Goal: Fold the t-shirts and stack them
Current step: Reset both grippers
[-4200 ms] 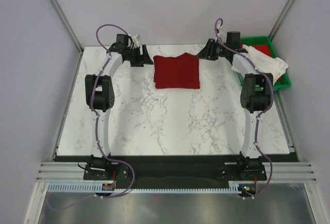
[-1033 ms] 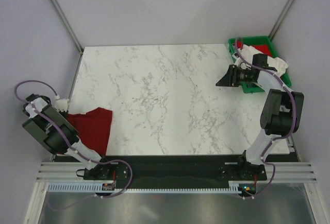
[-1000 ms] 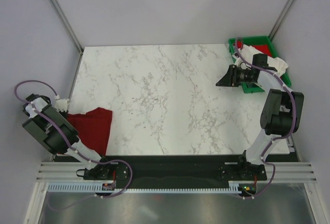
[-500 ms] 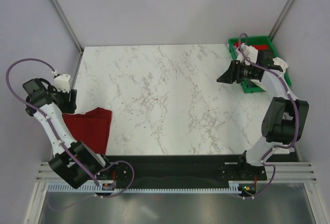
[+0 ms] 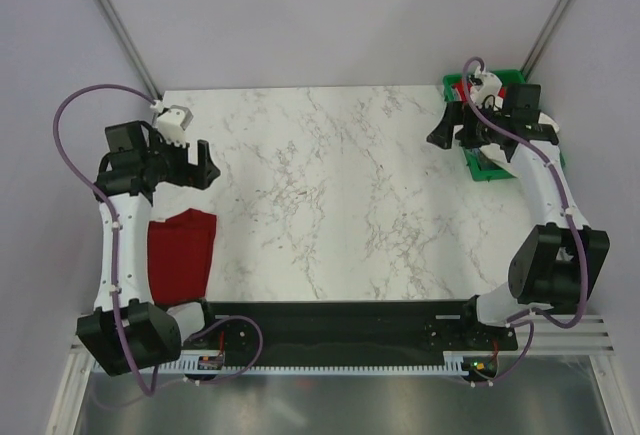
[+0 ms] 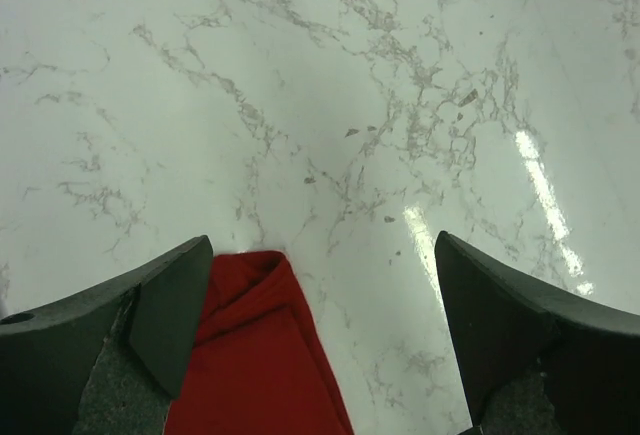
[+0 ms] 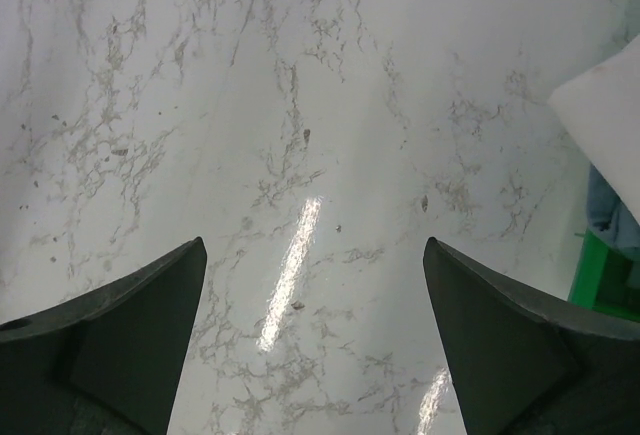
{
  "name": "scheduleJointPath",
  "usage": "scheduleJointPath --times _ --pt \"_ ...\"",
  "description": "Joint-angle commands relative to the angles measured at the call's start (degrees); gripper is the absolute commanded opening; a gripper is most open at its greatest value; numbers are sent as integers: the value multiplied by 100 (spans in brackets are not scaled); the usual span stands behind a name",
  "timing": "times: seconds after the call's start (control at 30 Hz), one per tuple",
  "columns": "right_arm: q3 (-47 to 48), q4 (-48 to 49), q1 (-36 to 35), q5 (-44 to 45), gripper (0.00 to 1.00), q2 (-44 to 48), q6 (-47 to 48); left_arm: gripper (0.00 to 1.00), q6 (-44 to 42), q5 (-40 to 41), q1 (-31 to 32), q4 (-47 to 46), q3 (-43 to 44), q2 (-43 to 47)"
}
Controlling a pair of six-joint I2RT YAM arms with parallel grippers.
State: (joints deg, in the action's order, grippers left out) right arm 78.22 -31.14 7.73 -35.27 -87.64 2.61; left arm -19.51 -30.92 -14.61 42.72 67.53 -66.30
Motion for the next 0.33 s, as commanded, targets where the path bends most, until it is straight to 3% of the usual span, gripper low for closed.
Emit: scheduleJointPath --times 0.0,0.3 --pt "97 38 -122 898 98 168 -436 100 667 -3 282 -598 164 -128" --pt "89 28 -518 1109 98 203 -350 100 808 -11 371 -923 -37 -103"
